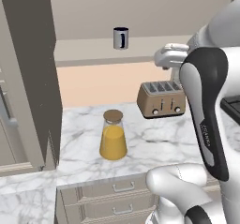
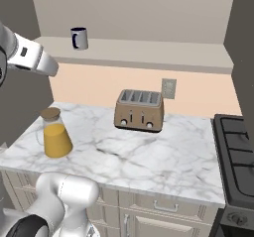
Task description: There is a tray on the dining counter. Grab the cup, mug, and pitcher and place them on the tray. The pitcher may be placed next to the tray if it cannot fit the tray.
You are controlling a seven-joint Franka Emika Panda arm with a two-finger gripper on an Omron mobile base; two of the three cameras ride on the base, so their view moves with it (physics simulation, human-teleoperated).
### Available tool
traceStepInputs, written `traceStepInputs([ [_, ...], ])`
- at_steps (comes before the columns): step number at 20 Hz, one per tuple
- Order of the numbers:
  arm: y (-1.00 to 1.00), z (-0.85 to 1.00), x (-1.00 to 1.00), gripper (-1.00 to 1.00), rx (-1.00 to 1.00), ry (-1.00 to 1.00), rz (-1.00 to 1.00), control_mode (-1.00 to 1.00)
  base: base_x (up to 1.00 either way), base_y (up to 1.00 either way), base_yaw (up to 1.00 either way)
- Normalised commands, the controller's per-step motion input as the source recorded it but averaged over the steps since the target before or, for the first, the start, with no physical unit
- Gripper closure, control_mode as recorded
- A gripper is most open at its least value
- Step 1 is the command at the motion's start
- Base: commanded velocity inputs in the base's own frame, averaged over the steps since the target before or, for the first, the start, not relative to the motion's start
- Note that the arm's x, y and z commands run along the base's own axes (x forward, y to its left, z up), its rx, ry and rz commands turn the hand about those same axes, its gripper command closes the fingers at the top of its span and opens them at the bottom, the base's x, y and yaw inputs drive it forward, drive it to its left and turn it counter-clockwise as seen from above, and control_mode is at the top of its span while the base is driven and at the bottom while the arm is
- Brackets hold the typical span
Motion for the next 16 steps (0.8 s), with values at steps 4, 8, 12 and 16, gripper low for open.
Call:
traceStepInputs([
  [4,0.21,0.09,0.04,-1.0,0.0,-0.18,0.01,-1.0,0.0,0.0,0.0],
  [8,0.36,0.01,0.37,-1.0,0.0,-0.01,0.0,-1.0,0.0,0.0,0.0],
  [12,0.2,0.0,0.39,-1.0,0.0,0.0,0.0,-1.0,0.0,0.0,0.0],
  [16,0.21,0.0,0.47,-1.0,0.0,0.03,0.0,-1.0,0.0,0.0,0.0],
])
